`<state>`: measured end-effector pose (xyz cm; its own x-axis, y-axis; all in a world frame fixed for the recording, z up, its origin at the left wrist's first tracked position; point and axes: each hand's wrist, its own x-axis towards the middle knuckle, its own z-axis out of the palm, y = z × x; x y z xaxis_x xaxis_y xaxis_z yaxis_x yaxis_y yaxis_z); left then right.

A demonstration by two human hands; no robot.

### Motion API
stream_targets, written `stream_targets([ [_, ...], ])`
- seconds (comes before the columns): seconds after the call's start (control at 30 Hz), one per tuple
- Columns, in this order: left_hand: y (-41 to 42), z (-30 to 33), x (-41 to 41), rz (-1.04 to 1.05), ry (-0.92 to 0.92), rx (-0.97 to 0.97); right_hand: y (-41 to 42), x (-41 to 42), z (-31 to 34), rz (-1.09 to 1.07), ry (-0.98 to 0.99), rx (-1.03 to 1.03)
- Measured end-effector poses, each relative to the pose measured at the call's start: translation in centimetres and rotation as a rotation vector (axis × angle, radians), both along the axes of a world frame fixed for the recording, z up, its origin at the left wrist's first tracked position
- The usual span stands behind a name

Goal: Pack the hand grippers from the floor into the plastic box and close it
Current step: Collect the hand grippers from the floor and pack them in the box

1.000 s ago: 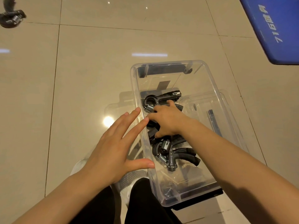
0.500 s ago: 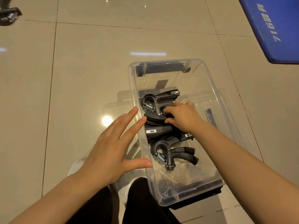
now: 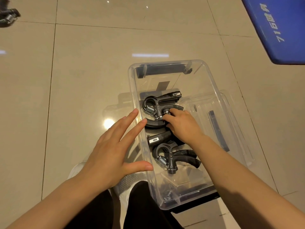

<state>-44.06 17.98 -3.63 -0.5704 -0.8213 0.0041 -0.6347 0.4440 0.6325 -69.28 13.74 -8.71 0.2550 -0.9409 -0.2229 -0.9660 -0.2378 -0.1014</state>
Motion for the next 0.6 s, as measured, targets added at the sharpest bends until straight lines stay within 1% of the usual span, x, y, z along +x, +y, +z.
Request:
stream_targets([
  [0.3,0.0,0.1,0.1,-0.003,-0.006,-0.005,0.6,-0.1,0.4,-0.109,-0.055,0.079],
  [0.37,0.0,0.1,0.1,-0.005,-0.004,0.003,0.6,0.0,0.4,-0.150,-0.060,0.104],
  [0.43,0.1,0.1,0.1,-0.005,-0.001,0.005,0.9,-0.1,0.8,-0.230,-0.112,0.108],
  [0.5,0.1,-0.1,0.1,-0.008,-0.005,0.008,1.6,-0.7,1.9,-0.353,-0.217,0.030],
  [0.53,0.1,-0.1,0.1,-0.010,-0.006,0.005,2.2,-1.0,2.7,-0.375,-0.257,-0.052],
  [0.6,0.0,-0.3,0.1,-0.016,-0.018,-0.010,3.8,-1.6,4.7,-0.327,-0.269,-0.207],
])
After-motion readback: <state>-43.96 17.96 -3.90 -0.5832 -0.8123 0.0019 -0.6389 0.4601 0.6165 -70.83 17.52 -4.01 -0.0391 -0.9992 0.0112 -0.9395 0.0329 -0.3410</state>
